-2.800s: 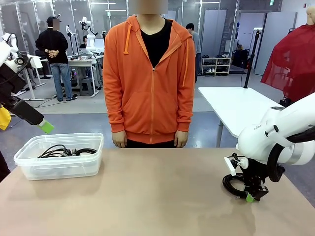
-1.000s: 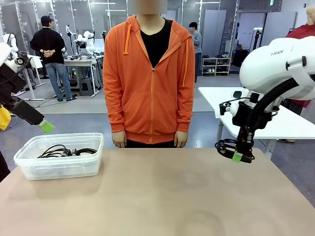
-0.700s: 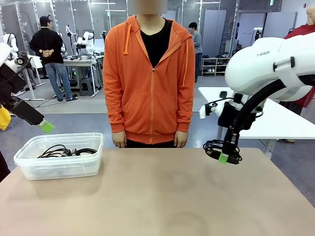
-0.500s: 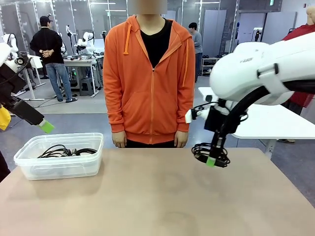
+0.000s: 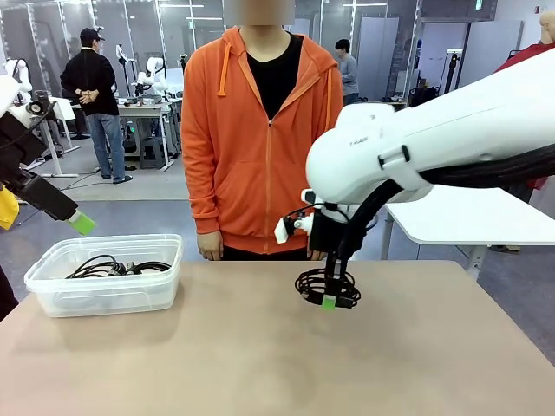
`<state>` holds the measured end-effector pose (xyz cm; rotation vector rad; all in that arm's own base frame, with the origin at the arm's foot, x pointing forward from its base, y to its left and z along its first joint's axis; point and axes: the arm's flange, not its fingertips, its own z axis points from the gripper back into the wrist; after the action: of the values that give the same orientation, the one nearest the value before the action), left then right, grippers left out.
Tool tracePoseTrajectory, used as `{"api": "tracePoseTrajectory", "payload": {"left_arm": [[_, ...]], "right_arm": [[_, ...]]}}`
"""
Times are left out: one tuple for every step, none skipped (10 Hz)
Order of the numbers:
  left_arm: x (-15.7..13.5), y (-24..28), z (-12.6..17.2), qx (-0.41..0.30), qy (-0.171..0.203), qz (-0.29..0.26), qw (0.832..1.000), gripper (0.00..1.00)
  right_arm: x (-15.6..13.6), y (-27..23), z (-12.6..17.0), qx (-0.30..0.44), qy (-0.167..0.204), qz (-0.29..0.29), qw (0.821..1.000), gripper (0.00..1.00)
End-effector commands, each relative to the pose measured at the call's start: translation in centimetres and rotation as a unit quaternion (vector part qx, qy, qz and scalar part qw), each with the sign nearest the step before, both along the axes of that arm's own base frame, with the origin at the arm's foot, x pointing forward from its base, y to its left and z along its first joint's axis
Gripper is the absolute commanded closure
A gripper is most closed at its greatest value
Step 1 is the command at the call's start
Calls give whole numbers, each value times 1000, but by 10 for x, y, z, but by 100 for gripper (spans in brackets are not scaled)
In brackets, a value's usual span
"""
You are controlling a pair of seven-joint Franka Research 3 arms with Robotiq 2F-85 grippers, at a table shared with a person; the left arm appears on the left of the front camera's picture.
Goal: Organize and store the cables.
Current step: Place the USB Extension Cable into the Organizing box.
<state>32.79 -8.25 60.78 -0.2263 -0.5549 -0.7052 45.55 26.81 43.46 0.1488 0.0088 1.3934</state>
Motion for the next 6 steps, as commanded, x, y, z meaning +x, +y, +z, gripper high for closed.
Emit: {"api": "tracePoseTrajectory", "payload": {"left_arm": [[1,1,1,11,-5,-1,1000,0],[1,1,1,11,-5,-1,1000,0],[1,1,1,11,-5,-1,1000,0],[1,1,1,11,-5,-1,1000,0],[1,1,1,11,-5,-1,1000,0],[1,1,1,11,-5,-1,1000,0]], "right_arm": [[10,28,-12,-18,-16,21,999,100],[10,39,-27,-27,-28,44,998,100],[9,49,-41,-28,-27,60,997,100],[9,58,-55,-29,-28,66,997,100],[8,65,-65,-24,-32,72,997,100],[7,70,-75,-18,-34,78,996,100]]}}
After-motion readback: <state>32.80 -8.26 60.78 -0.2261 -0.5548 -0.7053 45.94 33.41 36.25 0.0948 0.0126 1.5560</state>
